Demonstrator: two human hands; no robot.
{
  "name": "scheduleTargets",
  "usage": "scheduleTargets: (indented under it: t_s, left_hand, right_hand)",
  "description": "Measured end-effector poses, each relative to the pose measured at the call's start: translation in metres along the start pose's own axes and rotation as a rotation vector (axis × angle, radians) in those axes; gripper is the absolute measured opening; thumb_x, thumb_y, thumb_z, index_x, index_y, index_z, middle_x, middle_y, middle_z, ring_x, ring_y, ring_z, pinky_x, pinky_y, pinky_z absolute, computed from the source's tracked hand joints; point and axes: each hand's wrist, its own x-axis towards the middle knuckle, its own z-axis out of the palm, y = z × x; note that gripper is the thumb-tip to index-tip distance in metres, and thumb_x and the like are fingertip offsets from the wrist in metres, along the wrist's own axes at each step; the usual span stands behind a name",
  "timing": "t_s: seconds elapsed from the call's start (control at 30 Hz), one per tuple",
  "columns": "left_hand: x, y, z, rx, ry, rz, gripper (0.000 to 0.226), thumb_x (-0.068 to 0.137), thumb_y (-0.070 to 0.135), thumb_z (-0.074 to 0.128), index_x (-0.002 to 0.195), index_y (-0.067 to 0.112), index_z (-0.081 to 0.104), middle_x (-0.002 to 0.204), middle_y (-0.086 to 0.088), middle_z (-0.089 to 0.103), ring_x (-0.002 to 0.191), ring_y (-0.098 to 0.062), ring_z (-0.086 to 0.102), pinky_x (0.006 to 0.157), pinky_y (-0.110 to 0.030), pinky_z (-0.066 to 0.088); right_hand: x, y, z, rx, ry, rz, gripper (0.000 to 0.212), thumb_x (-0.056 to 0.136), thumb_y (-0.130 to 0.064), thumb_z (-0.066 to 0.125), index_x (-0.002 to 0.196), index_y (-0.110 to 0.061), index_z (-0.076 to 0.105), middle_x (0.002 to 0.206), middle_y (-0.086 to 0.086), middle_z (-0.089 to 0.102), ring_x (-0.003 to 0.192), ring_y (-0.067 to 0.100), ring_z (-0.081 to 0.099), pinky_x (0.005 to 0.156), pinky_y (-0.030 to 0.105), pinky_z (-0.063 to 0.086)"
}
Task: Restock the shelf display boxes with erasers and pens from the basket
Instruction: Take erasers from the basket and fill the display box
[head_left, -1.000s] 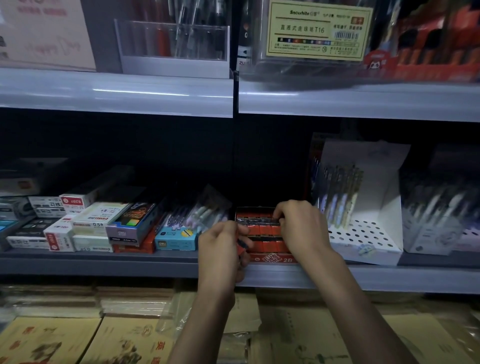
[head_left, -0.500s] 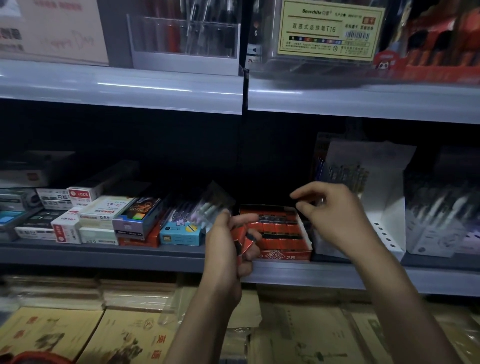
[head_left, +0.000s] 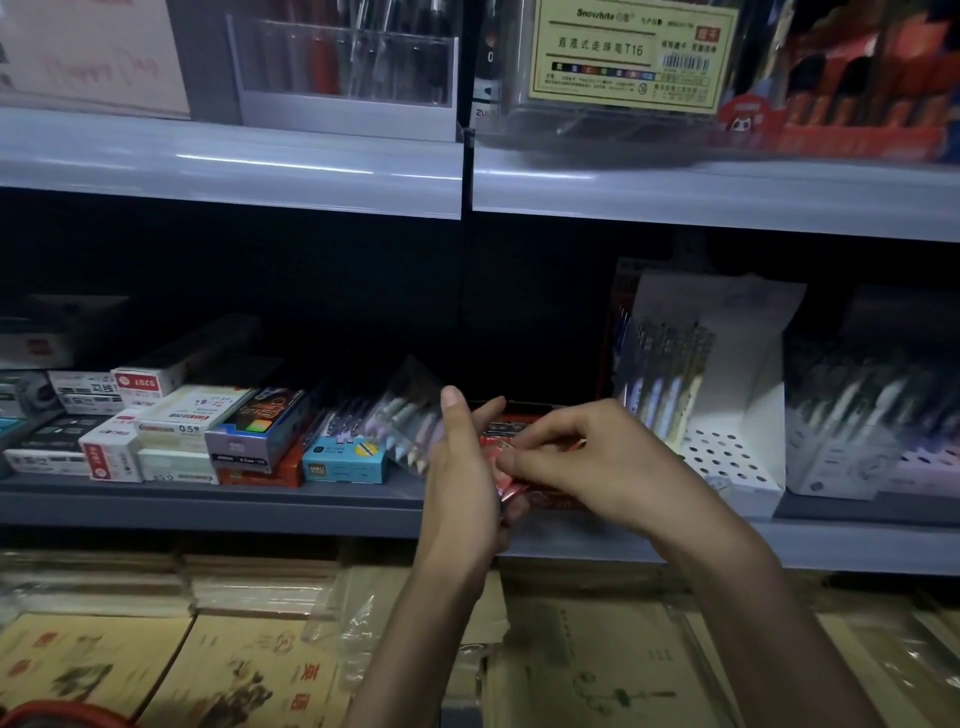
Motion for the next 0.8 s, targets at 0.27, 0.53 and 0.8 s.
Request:
scheduleTargets:
  t_s: [0.27,0.53,0.8]
  left_hand:
    - [0.003,-0.002,-0.005,-0.054,0.015,-0.051,0.069,0.100,0.071,0.024,0.114,0.022,0.070,0.073,-0.009,0.068,0.041,-0.009,0.047,0.034,-0.016,0.026]
    - [0.011,-0.001,-0.011,-0.037,0.057,-0.019,0.060,0.107,0.058,0.030,0.112,0.011,0.067,0.063,-0.011,0.060,0.037,-0.009,0.044,0.033,-0.017,0.028]
    - [0.013,0.000,-0.014,-0.043,0.091,-0.028,0.058,0.107,0.055,0.031,0.111,0.010,0.068,0.060,-0.008,0.059,0.038,-0.008,0.044,0.033,-0.017,0.029]
  right_hand:
    - [-0.004,-0.006,-0.013,0.194,0.061,0.017,0.012,0.082,-0.010,0.084,0.092,-0.014,0.078,0.071,0.002,0.076,0.047,0.002,0.058,0.048,0.018,0.043]
    - [0.022,0.024,-0.028,0.093,0.471,0.102,0.017,0.086,-0.005,0.074,0.085,-0.023,0.076,0.066,0.000,0.076,0.068,0.016,0.075,0.054,0.031,0.052]
    - [0.041,0.042,-0.013,-0.550,0.506,-0.113,0.017,0.090,-0.019,0.077,0.105,-0.026,0.077,0.101,-0.005,0.076,0.088,0.015,0.069,0.080,0.032,0.057]
